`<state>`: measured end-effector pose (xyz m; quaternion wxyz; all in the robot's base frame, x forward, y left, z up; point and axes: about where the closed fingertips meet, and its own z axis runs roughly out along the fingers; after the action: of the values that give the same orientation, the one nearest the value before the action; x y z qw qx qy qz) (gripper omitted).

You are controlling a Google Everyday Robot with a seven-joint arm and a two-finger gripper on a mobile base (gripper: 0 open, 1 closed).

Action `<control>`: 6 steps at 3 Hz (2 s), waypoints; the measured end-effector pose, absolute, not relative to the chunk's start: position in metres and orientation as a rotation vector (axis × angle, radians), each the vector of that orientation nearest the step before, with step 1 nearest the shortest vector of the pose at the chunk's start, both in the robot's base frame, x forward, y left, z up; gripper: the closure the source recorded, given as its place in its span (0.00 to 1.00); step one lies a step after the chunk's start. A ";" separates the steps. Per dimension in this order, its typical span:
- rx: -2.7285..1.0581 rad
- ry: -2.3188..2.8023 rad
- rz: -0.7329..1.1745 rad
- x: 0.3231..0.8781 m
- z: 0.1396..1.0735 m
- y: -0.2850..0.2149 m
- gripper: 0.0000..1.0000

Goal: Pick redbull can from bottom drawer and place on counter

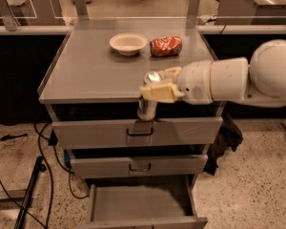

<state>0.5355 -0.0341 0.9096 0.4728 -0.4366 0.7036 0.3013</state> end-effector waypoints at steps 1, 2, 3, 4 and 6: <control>-1.046 1.749 0.715 0.554 0.942 -0.028 1.00; -1.060 1.758 0.673 0.582 0.958 -0.021 1.00; -1.081 1.771 0.624 0.620 0.958 -0.012 1.00; -1.089 1.785 0.605 0.639 0.953 -0.008 1.00; -1.075 1.844 0.618 0.660 0.935 -0.009 1.00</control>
Offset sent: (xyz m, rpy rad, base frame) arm 0.0849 0.0210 0.0683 -0.0883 -0.0291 -0.0554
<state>0.6600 -0.0094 0.9345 0.4435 -0.4337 0.7437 0.2492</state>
